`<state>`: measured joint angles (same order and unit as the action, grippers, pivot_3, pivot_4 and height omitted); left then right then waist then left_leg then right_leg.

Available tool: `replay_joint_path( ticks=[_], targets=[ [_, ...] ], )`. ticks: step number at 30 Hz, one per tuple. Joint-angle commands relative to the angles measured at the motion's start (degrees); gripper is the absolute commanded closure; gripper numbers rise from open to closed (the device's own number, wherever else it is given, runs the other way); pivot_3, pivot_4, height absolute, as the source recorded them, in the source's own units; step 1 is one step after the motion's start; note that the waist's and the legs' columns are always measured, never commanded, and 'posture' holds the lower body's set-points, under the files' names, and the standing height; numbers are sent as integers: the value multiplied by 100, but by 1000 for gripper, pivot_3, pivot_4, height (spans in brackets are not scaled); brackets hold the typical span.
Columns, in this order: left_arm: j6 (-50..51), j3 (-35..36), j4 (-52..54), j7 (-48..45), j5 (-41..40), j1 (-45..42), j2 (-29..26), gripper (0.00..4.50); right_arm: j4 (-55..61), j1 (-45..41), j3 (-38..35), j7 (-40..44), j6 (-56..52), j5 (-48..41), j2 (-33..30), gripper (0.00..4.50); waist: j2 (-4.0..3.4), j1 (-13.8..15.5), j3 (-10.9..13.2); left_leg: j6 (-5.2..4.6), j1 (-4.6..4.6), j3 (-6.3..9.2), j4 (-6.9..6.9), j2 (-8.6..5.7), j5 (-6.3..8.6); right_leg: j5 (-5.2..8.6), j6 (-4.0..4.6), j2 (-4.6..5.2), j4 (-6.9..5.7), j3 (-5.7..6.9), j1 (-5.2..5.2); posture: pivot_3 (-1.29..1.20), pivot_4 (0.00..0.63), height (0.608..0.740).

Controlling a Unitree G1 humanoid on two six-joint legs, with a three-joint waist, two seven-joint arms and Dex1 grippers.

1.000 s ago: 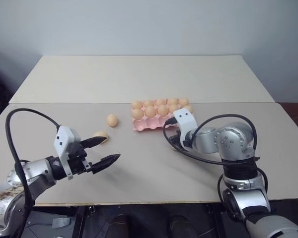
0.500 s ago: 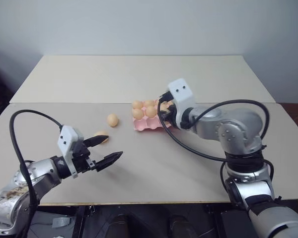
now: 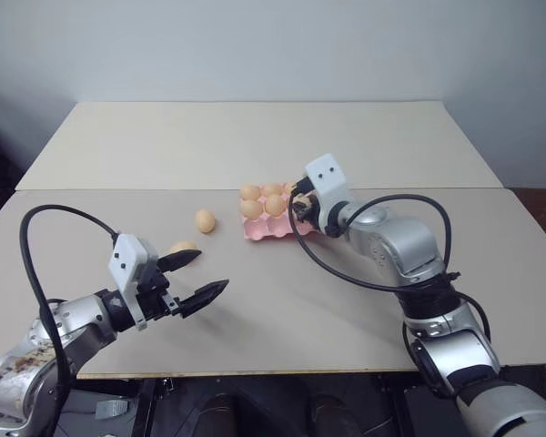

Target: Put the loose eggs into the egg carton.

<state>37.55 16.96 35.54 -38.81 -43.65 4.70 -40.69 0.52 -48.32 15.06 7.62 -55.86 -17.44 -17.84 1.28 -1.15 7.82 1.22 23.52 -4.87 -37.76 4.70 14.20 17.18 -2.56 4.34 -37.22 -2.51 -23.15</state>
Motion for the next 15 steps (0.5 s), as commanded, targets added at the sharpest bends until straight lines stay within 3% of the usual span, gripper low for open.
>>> replay_joint_path(
  ticks=[1, 7, 15],
  targets=[
    [-76, 147, 240, 32, -94, 10, -13, 0, -33, -114, -31, 120, 280, 278, 99, 3154, 0, -1, 0, 0, 1, 0, 0, 0, 0, 0, 0, 0, 0, 0, -1, 0, 150, 740],
    [-74, 150, 265, 62, -124, 8, -26, 0, -360, -94, -159, 151, 476, 621, 321, 3154, 0, -5, 0, 2, 0, -1, 0, 0, -1, 0, 0, 0, 0, 0, -1, 0, 150, 740],
    [-57, 197, 251, 52, -160, 12, -74, 0, -196, -9, -227, 296, 427, 845, 336, 491, 0, -2, 0, 3, 0, -1, 0, 0, -1, 0, 0, 0, -1, 1, -1, 0, 150, 740]
  ],
)
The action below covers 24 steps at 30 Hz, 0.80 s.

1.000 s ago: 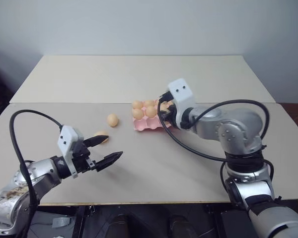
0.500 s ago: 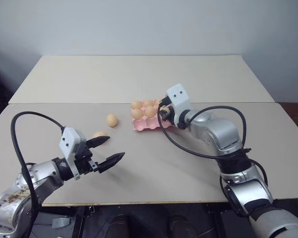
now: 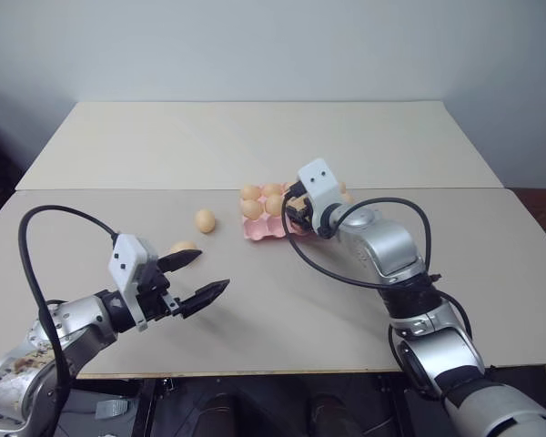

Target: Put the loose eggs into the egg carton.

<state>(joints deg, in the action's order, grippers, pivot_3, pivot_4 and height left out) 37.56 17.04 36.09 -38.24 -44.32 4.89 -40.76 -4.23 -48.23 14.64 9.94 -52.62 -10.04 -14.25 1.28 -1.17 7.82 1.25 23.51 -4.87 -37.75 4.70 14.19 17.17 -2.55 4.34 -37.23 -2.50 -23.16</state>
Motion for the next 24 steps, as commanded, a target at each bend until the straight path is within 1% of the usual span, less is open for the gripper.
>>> replay_joint_path(
  ticks=[1, 2, 6, 9, 12, 13, 14, 15, 18, 21, 24],
  targets=[
    [-59, 197, 188, -11, -97, -8, -75, 0, 327, -11, -193, 83, 79, 117, -32, 135, 0, 0, 0, 0, 0, 0, 0, 0, 0, 0, 0, 0, 0, 0, 0, 0, 150, 740],
    [-58, 208, 175, -18, -105, -15, -85, 0, 391, -5, -211, 101, 35, 118, -45, 60, 0, -1, 0, 0, 0, 0, 0, 0, 0, 0, 0, 0, 0, 0, 0, 0, 150, 740],
    [-69, 251, 85, -67, -112, -60, -145, 0, 761, 32, -293, 223, -177, 86, -166, 60, 0, 6, 0, 0, 0, 0, 0, 0, 0, 0, 0, 0, 1, 0, 0, 0, 150, 740],
    [-17, 527, -43, -67, -270, -149, -219, 0, 1503, 37, -676, 690, -581, -347, -487, 60, 0, 21, 0, 0, 0, 0, 0, -1, 0, 0, 0, 1, 1, 0, 0, 0, 150, 740],
    [66, 948, -229, -114, -379, -160, -417, 0, 2130, 155, -1127, 1629, -865, -1022, -1188, 60, 0, 43, 0, -2, 1, 1, 0, 0, 1, 0, 0, 1, 3, 2, 1, 0, 150, 740],
    [105, 1133, -335, -211, -418, -112, -540, 0, 2274, 280, -1262, 2131, -855, -1281, -1593, 60, 0, 56, 0, -2, 2, 2, 0, -1, 1, 0, 0, 2, 5, 4, 2, 0, 150, 740],
    [130, 1257, -408, -282, -457, -71, -631, 0, 2365, 369, -1346, 2462, -839, -1463, -1873, 60, 0, 65, 1, -3, 2, 2, 0, -1, 2, 0, 0, 2, 7, 6, 4, 0, 150, 740],
    [143, 1457, -542, -487, -468, 25, -793, 0, 2471, 636, -1476, 3098, -488, -1623, -2372, 60, 0, 67, 0, -7, 1, 2, 0, -1, 4, 0, 0, 3, 13, 7, 8, 0, 150, 740],
    [120, 1881, -957, -997, -353, 246, -1177, 0, 2466, 1205, -1894, 4305, 143, -1950, -3350, 60, 2, 57, 2, -13, -4, 0, 1, -2, 8, 0, 0, 3, 16, 6, 12, 0, 150, 740],
    [13, 2223, -1464, -1381, -59, 384, -1583, 0, 2085, 1580, -2296, 5064, 542, -2098, -4027, 60, 0, 10, 3, -13, -17, -4, 1, -2, 8, 1, 1, -1, 10, -1, 13, 0, 150, 740],
    [120, 2565, -1733, -1809, -54, 429, -1925, 0, 1666, 1781, -2678, 5534, 828, -2210, -4416, 60, 1, -7, 3, -13, -36, -7, 5, 1, 8, 1, 2, -5, 11, -5, 27, 0, 150, 740]
  ],
)
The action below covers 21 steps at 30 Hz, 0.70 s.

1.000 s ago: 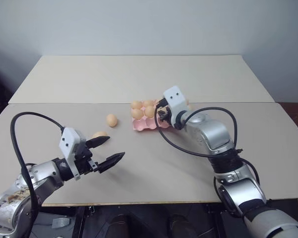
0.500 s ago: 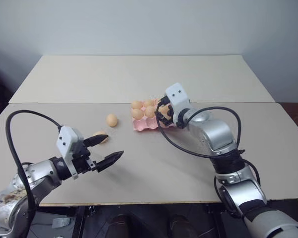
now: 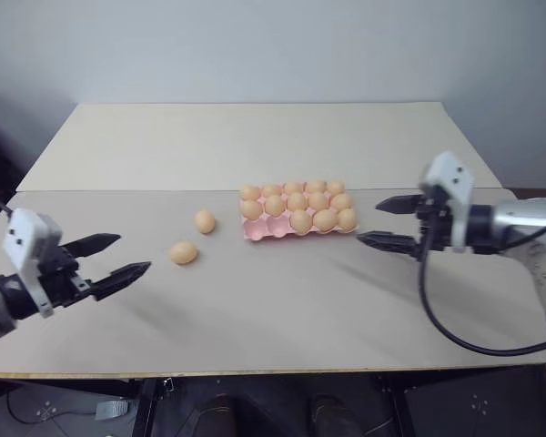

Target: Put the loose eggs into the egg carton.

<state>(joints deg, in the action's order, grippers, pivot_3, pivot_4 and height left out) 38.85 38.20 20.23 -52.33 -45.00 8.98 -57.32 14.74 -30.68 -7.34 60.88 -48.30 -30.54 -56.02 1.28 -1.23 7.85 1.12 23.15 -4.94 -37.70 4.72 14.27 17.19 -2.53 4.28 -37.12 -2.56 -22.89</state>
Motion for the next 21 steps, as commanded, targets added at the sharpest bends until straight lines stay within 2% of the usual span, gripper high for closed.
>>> replay_joint_path(
  ticks=[1, 5, 7, 10, 13, 21],
  targets=[
    [85, 563, -191, -566, -21, 44, -400, 0, -403, 106, -635, 592, 545, -170, -342, 60, 1, 8, 1, 0, -1, -1, 0, 0, 0, 0, 0, 0, 1, -1, -1, 0, 150, 740],
    [407, 787, -150, -849, -92, 110, -665, 0, -809, 408, -1053, 1023, 1006, -142, -653, 60, 2, 44, 1, -1, 7, -6, 0, -2, 1, 0, 0, 6, 6, 0, -4, 0, 150, 740],
    [826, 694, 28, -447, -190, -19, -669, 0, -912, 477, -1131, 1013, 1146, -84, -720, 60, -1, 45, 3, -1, 9, -7, 0, -2, 1, 0, 0, 6, 4, -1, -6, 0, 150, 740],
    [1083, 103, 362, 155, -161, -356, -523, 0, -916, 496, -1101, 934, 1242, -69, -693, 60, -1, 49, 2, -1, 2, -4, -1, -1, 1, 0, 0, 5, -2, -3, -2, 0, 150, 740],
    [747, -640, 414, 292, 198, -695, -380, 0, -785, 531, -1044, 832, 1234, -87, -612, 60, -1, 56, 2, -1, -10, -4, -1, -2, 1, 0, 0, 5, 0, -2, 17, 0, 150, 740],
    [153, -2636, -881, 58, 1273, -2426, -319, 0, -555, 674, -1069, 697, 1188, -141, -553, 60, -1, 107, 2, 0, 0, -2, -6, -5, 1, 0, -1, 3, 0, -1, 8, 0, 150, 740]
  ],
)
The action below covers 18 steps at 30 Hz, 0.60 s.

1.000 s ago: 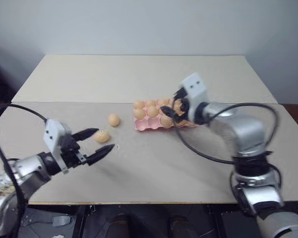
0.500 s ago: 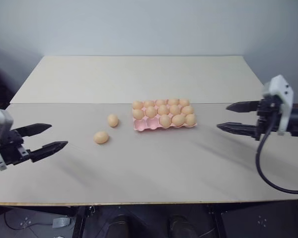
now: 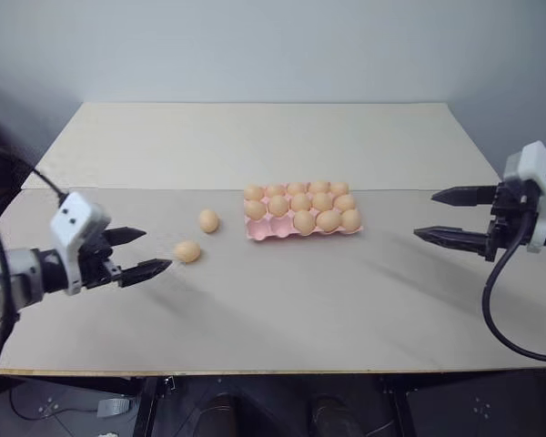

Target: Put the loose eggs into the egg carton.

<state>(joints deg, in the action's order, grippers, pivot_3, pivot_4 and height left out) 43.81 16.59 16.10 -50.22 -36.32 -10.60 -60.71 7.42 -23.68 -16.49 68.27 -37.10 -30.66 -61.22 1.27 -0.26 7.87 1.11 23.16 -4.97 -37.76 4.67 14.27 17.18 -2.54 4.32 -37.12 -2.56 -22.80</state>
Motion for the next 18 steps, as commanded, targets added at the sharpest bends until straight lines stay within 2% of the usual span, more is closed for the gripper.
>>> replay_joint_path(
  ticks=[1, 7, 12, 18],
  targets=[
    [-519, -719, -761, -277, 569, -721, 87, 0, 196, -5, -164, -55, 63, -131, -30, 60, -1, 17, 0, 0, 0, 1, 0, 0, 0, 0, 0, -1, 0, 0, 0, 0, 150, 740],
    [-1140, -1646, -2287, -1004, 1267, -1729, 391, 0, 345, 200, -300, -125, 18, -147, -74, 60, 0, 48, 0, 0, 9, -1, -4, -1, 0, 0, 0, -2, 1, 1, -6, 0, 150, 740],
    [-1717, -1984, -3486, -1513, 1630, -2391, 851, 0, 478, 394, -471, -173, -50, -200, -124, 60, 0, 96, 0, 1, 13, -1, -12, -1, -2, 0, -1, -2, -5, 2, -10, 0, 150, 740],
    [-2167, -2371, -4417, -1875, 2187, -2924, 1248, 0, 627, 592, -649, -261, -132, -313, -203, 60, 0, 100, 0, 1, 12, 3, -14, -3, -2, -2, -3, -1, -2, 5, 0, 0, 150, 740]
  ],
)
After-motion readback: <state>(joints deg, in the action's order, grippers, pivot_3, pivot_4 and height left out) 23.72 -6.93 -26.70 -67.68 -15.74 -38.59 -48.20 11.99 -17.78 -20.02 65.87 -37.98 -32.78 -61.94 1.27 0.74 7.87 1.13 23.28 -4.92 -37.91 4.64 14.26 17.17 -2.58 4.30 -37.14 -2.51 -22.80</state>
